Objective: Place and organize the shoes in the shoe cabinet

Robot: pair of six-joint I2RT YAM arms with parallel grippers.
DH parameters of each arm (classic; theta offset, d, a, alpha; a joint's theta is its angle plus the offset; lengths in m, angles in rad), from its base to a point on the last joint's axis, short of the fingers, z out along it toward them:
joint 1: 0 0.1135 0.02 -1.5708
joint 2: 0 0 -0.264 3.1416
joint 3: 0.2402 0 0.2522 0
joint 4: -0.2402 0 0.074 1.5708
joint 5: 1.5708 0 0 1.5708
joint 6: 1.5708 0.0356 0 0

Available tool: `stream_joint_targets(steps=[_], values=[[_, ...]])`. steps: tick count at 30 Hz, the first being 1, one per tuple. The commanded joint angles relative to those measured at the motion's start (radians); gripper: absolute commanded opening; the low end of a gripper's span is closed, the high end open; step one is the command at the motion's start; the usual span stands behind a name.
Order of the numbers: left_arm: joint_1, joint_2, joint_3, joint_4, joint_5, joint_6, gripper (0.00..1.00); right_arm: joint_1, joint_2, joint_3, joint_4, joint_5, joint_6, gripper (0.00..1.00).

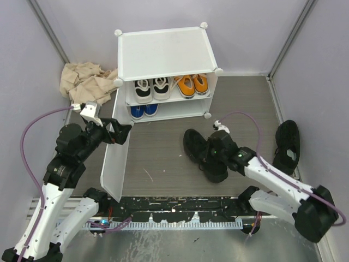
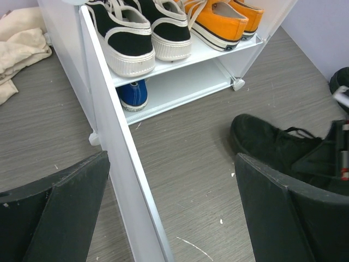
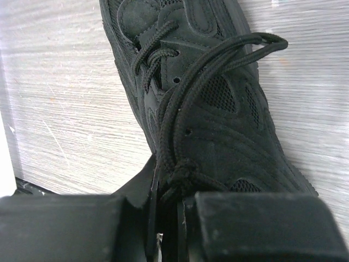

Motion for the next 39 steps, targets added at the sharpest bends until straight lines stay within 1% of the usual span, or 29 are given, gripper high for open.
stream_joint_targets(steps=[1,2,4,5,6,8,11,12,13,14,15,16,18,19,21,22,24,26,28,29,31,34,36,37,39], values=[[0.004,0.046,-0.051,-0.161,-0.060,0.050,0.98,0.121,0.181,0.102,0.280,0.097,0.103,0.02],[0.004,0.047,-0.051,-0.161,-0.059,0.051,0.98,0.141,0.231,0.116,0.320,0.107,0.107,0.05],[0.005,0.049,-0.050,-0.162,-0.060,0.052,0.98,0.158,0.326,0.153,0.369,0.112,0.102,0.20],[0.005,0.049,-0.050,-0.163,-0.061,0.052,0.98,0.158,0.368,0.180,0.378,0.108,0.088,0.24],[0.005,0.048,-0.051,-0.163,-0.062,0.053,0.98,0.160,0.401,0.208,0.374,0.103,0.067,0.28],[0.004,0.045,-0.053,-0.164,-0.061,0.053,0.98,0.165,0.450,0.281,0.308,0.108,0.019,0.42],[0.004,0.039,-0.052,-0.163,-0.058,0.053,0.98,0.168,0.440,0.319,0.202,0.150,-0.054,0.66],[0.004,0.037,-0.053,-0.163,-0.056,0.052,0.98,0.169,0.424,0.318,0.162,0.164,-0.072,0.71],[0.005,0.035,-0.052,-0.163,-0.054,0.052,0.98,0.169,0.404,0.315,0.118,0.176,-0.089,0.83],[0.004,0.034,-0.051,-0.164,-0.054,0.052,0.98,0.169,0.380,0.309,0.078,0.179,-0.104,0.87],[0.004,0.033,-0.050,-0.165,-0.052,0.053,0.98,0.168,0.355,0.303,0.033,0.178,-0.114,0.97],[0.005,0.030,-0.049,-0.165,-0.050,0.051,0.98,0.168,0.328,0.295,-0.004,0.178,-0.121,1.00],[0.004,0.025,-0.049,-0.163,-0.046,0.050,0.98,0.169,0.265,0.279,-0.076,0.178,-0.125,1.00],[0.004,0.023,-0.051,-0.163,-0.045,0.048,0.98,0.169,0.226,0.274,-0.115,0.206,-0.120,1.00],[0.005,0.020,-0.051,-0.163,-0.039,0.046,0.98,0.168,0.146,0.270,-0.215,0.328,-0.094,1.00],[0.005,0.018,-0.051,-0.162,-0.034,0.044,0.98,0.167,0.089,0.267,-0.257,0.436,-0.071,1.00],[0.005,0.017,-0.048,-0.162,-0.025,0.044,0.98,0.149,0.023,0.292,-0.338,0.568,-0.050,1.00],[0.004,0.010,-0.046,-0.160,-0.023,0.043,0.98,0.082,0.013,0.337,-0.416,0.676,-0.074,1.00],[0.005,0.001,-0.047,-0.159,-0.023,0.043,0.98,-0.061,0.048,0.380,-0.460,0.726,-0.138,1.00],[0.004,-0.003,-0.048,-0.158,-0.022,0.040,0.98,-0.153,0.065,0.392,-0.464,0.719,-0.164,1.00],[0.005,-0.011,-0.052,-0.154,-0.004,0.035,0.98,-0.351,0.091,0.403,-0.418,0.674,-0.240,1.00],[0.005,-0.021,-0.054,-0.143,0.021,0.028,0.98,-0.560,0.131,0.406,-0.313,0.639,-0.315,1.00],[0.005,-0.016,-0.050,-0.136,0.034,0.022,0.98,-0.708,0.196,0.437,-0.290,0.581,-0.340,1.00],[0.005,-0.011,-0.048,-0.135,0.041,0.020,0.98,-0.770,0.228,0.452,-0.281,0.551,-0.343,1.00],[0.004,-0.004,-0.043,-0.133,0.057,0.015,0.98,-0.853,0.283,0.478,-0.280,0.512,-0.328,1.00]])
